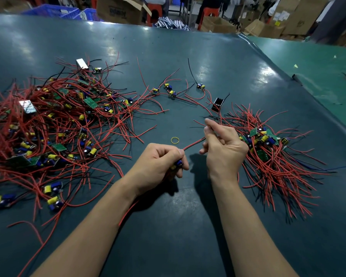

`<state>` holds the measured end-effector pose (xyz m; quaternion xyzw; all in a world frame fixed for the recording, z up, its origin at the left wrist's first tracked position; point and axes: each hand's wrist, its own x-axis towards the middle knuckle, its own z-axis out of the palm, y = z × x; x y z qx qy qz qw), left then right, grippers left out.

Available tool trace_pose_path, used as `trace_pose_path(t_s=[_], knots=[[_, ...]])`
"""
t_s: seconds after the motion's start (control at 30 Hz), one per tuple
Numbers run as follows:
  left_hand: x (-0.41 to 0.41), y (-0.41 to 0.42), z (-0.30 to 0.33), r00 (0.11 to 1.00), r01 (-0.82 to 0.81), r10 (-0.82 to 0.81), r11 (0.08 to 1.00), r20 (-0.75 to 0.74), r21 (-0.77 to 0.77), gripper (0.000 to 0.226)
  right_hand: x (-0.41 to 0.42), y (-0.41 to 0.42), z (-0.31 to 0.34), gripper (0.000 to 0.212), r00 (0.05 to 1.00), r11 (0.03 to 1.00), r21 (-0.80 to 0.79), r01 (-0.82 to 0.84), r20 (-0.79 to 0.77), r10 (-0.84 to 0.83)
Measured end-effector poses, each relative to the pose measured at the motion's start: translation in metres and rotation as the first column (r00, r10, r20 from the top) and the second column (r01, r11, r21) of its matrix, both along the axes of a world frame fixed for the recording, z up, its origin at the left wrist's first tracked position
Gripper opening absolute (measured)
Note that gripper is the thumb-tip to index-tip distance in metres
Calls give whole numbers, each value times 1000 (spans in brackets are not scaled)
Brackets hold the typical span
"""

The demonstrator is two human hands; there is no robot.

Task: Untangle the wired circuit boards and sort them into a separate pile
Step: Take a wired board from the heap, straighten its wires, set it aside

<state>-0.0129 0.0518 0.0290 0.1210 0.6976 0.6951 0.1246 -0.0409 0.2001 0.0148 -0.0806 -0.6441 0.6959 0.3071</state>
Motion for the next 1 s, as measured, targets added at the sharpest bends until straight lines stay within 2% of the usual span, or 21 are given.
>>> trace_pose_path(t_s=[0.1,0.13,0.2,0.23,0.3,0.37,0.43,0.5,0.63,0.7,0.8,0.83,0.87,0.93,0.97,1.0], knots=[[-2,0,-3,999,-39,39,999,-8,21,42,-1,2,3,24,999,988,-150,-31,35,37],[-2,2,-3,997,-72,73,996,-6,43,41,-2,3,4,26,997,987,-152,-52,56,61],[-6,3,-5,971,-232,235,969,-38,82,36,0,5,6,46,980,982,-122,-146,119,161],[-9,2,-6,937,-334,341,938,-71,94,34,1,3,8,45,954,964,-124,-234,163,253],[-16,-4,-5,873,-463,479,873,-91,151,30,8,-5,11,34,826,863,-149,-482,252,505],[-19,-9,-6,871,-465,486,863,-76,195,28,17,-16,12,25,644,701,-97,-706,323,693],[-18,-9,-7,905,-400,418,900,-79,175,28,24,-23,11,9,549,586,-4,-810,346,761],[-15,-6,-8,931,-327,338,940,-140,98,28,24,-24,12,21,527,569,-16,-822,358,771],[-16,-8,-5,971,-221,231,966,-66,133,28,22,-19,12,14,578,629,-64,-774,334,745],[-16,-12,-6,977,-197,206,972,-61,129,29,21,-18,11,9,580,630,-84,-772,312,752],[-13,-12,-3,986,-155,163,978,-45,139,26,20,-17,10,6,541,590,-204,-781,251,803],[-13,-12,-2,973,-197,209,973,-98,123,26,19,-17,10,7,565,611,-212,-763,242,789],[-14,-14,-2,929,-294,304,953,-212,75,28,18,-18,10,8,634,676,-190,-712,238,736],[-18,-22,-4,717,-590,516,808,-469,-13,27,13,-17,12,11,850,870,-106,-481,187,492],[-21,-29,-5,611,-705,594,708,-523,-20,26,10,-15,13,13,937,943,-97,-319,118,329],[-25,-35,-5,547,-772,653,635,-525,-15,26,8,-12,14,15,983,974,-154,-168,41,176]])
